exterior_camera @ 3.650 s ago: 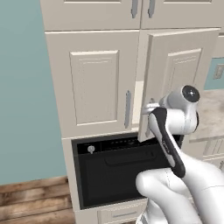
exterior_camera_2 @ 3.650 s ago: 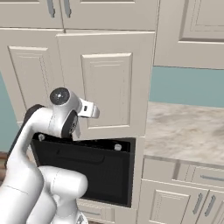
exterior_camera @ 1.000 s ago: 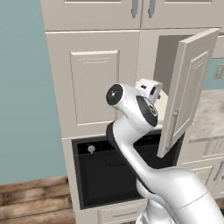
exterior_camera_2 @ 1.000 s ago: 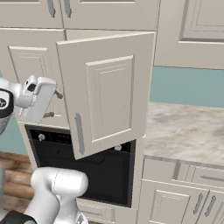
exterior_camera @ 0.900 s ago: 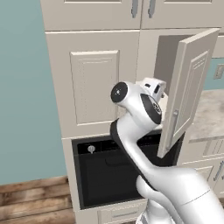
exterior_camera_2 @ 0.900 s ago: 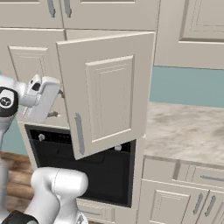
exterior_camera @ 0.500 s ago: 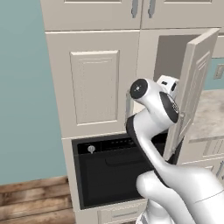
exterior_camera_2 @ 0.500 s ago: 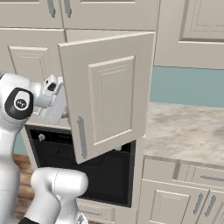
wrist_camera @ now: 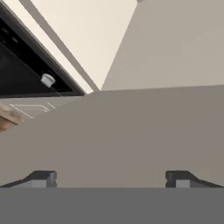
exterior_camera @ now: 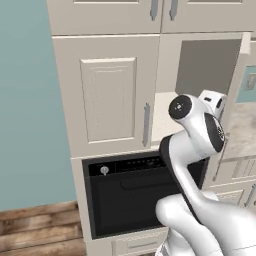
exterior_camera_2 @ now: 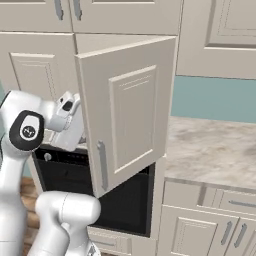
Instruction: Open the cabinet. Pick the bar soap and place it next to the sink. Then close the cabinet.
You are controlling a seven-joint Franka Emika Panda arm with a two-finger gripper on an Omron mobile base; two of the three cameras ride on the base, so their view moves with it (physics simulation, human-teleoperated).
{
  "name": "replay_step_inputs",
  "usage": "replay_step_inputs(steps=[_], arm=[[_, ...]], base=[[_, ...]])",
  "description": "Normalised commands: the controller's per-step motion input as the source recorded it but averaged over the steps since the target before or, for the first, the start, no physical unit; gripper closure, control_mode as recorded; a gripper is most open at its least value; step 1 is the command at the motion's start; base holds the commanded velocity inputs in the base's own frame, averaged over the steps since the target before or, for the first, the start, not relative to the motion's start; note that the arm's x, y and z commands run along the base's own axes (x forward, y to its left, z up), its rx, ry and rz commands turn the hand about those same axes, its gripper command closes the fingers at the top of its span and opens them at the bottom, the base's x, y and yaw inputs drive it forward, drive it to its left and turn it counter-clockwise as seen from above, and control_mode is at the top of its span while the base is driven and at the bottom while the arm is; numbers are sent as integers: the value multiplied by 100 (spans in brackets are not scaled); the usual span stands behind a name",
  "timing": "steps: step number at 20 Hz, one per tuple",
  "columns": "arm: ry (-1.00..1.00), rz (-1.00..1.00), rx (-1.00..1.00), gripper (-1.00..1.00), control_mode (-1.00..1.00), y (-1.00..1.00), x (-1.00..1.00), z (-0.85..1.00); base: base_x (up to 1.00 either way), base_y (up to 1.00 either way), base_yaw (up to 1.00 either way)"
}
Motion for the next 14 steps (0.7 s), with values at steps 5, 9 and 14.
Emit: replay_step_inputs(steps=[5,9,14], arm=[[0,-4,0,-100,-100,-58,-39,4],[0,-5,0,-100,-100,-63,-35,14],[0,-6,1,-100,-100,-65,-33,13]], base=[[0,0,0],[0,0,0],[0,0,0]])
